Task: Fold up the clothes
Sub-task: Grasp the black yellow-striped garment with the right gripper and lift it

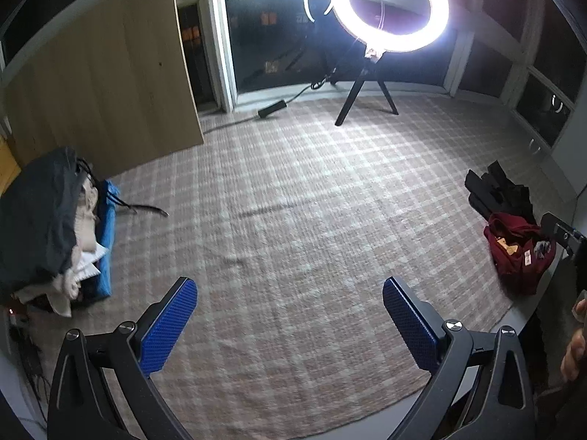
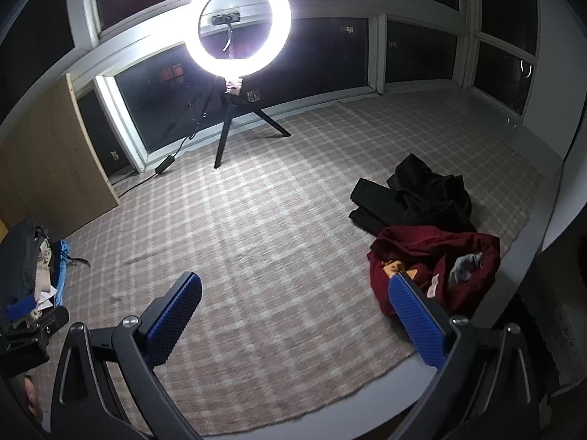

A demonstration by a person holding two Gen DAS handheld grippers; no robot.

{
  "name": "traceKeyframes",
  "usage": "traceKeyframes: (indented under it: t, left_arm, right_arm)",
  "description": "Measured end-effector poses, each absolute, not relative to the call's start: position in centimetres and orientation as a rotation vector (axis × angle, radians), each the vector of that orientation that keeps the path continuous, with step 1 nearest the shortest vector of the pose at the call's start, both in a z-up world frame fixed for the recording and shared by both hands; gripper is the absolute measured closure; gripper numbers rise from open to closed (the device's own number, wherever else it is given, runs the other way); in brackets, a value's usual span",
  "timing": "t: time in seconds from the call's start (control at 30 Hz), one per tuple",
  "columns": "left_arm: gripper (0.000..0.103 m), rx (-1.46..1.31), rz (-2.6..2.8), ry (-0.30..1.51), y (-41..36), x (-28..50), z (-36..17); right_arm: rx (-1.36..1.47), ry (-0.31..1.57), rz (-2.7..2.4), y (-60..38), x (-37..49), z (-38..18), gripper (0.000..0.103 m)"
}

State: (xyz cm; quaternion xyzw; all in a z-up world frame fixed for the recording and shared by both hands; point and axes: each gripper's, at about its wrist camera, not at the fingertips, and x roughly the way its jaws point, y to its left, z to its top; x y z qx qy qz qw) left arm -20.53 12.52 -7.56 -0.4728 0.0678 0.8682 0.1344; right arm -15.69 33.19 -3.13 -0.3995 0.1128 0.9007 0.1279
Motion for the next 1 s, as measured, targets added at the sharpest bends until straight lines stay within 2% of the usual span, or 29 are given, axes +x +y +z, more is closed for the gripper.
traceKeyframes:
  t: [0.23,0.43,0.73,1.0]
  left_arm:
    - [0.001,-1.414,2.559,0.168,14.8,-21.4,-7.6]
    - [0.001,-1.391,2.588,0.244,17.9,-22.0,-7.7]
    - [0.002,-1.45,2.477,0.202,22.2,-23.3,-8.2]
    - [0.002,-1.281,2.538,0.241,26.1,-25.7,-3.2]
  right_arm:
    - [-1.186,0.334,2.612,37.7,-17.7,-4.1,0.0]
    - [-1.165,0.306,2.583,41.7,-19.3,-4.6,0.0]
    - [-1.178,0.306,2.535,48.6,-21.4,-6.0,0.0]
    - [-1.256,0.23,2.446,57.8,-24.9,-8.2,0.0]
